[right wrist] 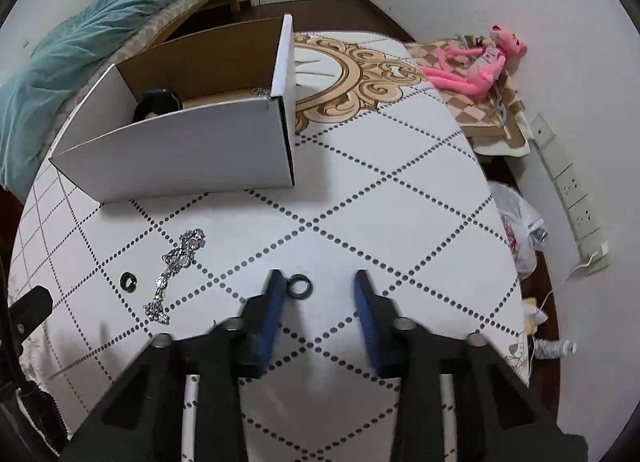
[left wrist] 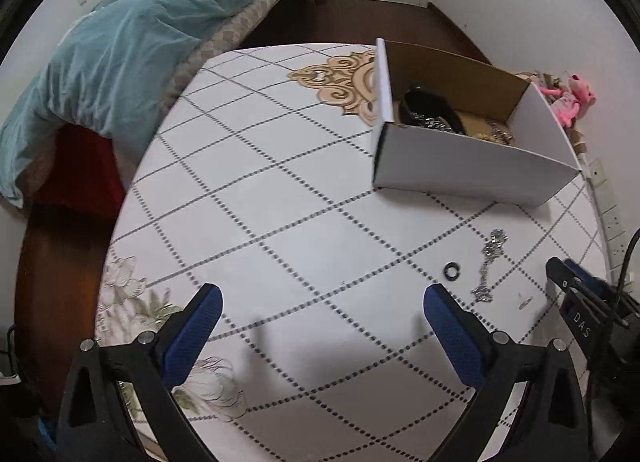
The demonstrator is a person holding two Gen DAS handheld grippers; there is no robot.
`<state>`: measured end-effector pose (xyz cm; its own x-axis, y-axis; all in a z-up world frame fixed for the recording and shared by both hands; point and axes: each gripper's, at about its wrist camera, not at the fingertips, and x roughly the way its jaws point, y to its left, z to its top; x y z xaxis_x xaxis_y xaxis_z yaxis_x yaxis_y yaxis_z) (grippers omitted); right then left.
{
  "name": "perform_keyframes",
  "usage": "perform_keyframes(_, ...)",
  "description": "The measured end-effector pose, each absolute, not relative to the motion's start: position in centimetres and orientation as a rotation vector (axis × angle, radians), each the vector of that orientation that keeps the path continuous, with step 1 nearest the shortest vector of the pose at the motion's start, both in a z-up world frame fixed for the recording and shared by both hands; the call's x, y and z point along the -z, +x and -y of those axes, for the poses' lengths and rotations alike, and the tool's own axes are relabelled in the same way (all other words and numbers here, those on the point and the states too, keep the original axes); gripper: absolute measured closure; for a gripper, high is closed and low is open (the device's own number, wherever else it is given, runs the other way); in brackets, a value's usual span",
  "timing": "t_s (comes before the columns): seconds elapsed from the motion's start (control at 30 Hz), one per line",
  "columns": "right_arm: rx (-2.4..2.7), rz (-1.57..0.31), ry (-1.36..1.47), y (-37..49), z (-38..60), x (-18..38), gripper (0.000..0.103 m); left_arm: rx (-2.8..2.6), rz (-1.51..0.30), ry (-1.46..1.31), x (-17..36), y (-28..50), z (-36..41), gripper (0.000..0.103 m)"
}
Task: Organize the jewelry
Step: 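Grasp a small black ring with the right tool while the left tool grasps the other black ring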
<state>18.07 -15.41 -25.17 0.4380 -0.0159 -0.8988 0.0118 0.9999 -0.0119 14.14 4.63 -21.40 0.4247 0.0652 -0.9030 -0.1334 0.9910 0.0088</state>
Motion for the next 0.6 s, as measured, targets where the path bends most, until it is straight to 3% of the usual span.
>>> perform_keyframes(0.17,0.008,-1.105,0.014,17.8,15.8,24.9,0.091,-0.026,-1.136,-0.069,21.9,15.1,-2.8,0.003)
perform_keyframes(0.27,0.023,-1.102,0.044,17.5,16.8,24.8,0.091,0.025,-1.151,-0.046,22.5,15.7,-1.1,0.01)
perform_keyframes(0.33,0.034,-1.101,0.062,17.2,17.5,24.6,0.091,0.052,-1.167,-0.031,23.1,16.0,-0.1,0.029)
perform_keyframes(0.47,0.049,-1.104,0.071,16.6,18.4,24.6,0.09,0.075,-1.166,-0.002,23.6,16.4,1.3,0.034)
perform_keyframes(0.5,0.052,-1.104,0.075,16.5,18.7,24.7,0.09,0.08,-1.16,0.011,23.6,16.4,1.7,0.041)
perform_keyframes(0.53,0.056,-1.104,0.076,16.5,18.9,24.7,0.09,0.086,-1.161,0.024,23.7,16.4,2.0,0.055)
perform_keyframes(0.6,0.064,-1.107,0.075,16.5,19.3,24.9,0.09,0.093,-1.165,0.042,24.1,16.6,2.3,0.069)
